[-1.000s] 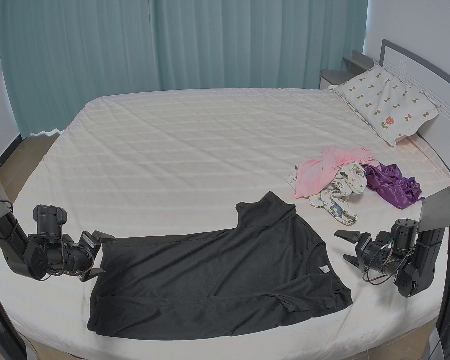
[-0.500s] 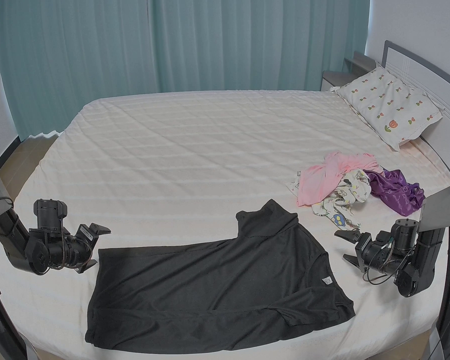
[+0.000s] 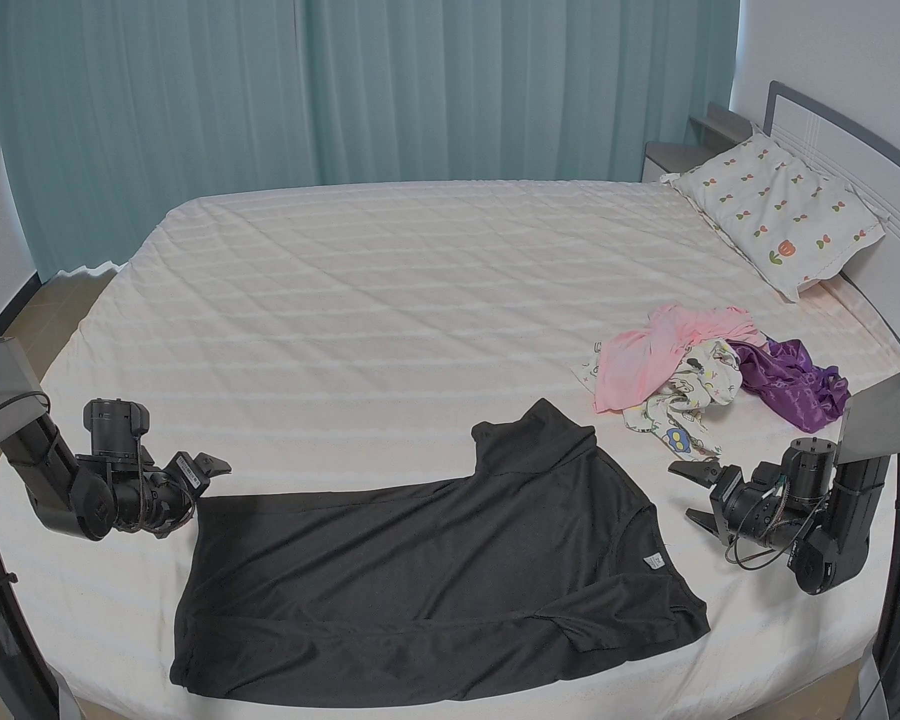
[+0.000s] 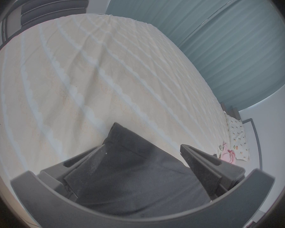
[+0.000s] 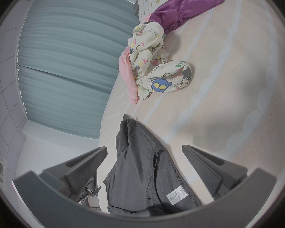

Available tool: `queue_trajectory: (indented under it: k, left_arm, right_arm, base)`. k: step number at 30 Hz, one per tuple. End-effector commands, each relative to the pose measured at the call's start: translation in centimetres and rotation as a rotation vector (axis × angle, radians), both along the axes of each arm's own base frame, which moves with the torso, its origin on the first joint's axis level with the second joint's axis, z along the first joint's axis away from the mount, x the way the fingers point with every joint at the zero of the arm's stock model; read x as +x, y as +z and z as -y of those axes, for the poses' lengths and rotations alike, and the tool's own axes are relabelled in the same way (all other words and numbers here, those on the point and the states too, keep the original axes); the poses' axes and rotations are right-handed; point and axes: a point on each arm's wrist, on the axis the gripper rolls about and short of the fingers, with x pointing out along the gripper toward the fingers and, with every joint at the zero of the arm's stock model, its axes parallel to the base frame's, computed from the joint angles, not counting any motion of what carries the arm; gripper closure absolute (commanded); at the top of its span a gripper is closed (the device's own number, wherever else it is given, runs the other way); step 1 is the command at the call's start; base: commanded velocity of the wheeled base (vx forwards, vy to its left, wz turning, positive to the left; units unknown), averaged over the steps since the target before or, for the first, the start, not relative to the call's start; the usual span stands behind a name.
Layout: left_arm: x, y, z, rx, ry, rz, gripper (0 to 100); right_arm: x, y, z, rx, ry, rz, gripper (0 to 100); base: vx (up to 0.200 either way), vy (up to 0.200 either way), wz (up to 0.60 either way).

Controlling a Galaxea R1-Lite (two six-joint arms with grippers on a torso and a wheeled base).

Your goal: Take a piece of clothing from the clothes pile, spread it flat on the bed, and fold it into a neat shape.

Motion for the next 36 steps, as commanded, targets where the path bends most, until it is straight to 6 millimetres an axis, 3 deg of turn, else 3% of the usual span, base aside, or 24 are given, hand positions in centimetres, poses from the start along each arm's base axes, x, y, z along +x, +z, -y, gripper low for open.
queue_trajectory:
  k: [1, 26, 27, 33, 36]
  left_arm:
    - [0.7, -1.6, 0.0, 0.009, 0.001, -0.036, 0]
    - [1.5, -4.0, -0.6, 0.074, -0.044, 0.031, 0]
    - [1.5, -4.2, -0.7, 0.078, -0.049, 0.026, 100]
    - [1.6, -4.7, -1.0, 0.089, -0.052, 0.018, 100]
    - [2.3, -4.4, -2.2, 0.086, -0.01, 0.053, 100]
  right_arm:
    - [0.1, 0.0, 0.0, 0.0, 0.002, 0.008, 0]
    - [0.0, 0.0, -0.2, -0.001, 0.005, 0.008, 0]
    - [0.1, 0.0, -0.2, -0.001, 0.005, 0.01, 0]
    - [0.1, -0.2, -0.2, -0.006, 0.007, 0.008, 0]
    - [0.2, -0.2, -0.3, -0.032, 0.024, 0.024, 0]
  base:
    - [0.0, 0.0, 0.0]
    - [0.0, 0.0, 0.0]
    - [0.0, 0.0, 0.0]
    - [0.0, 0.0, 0.0]
    - [0.0, 0.0, 0.0]
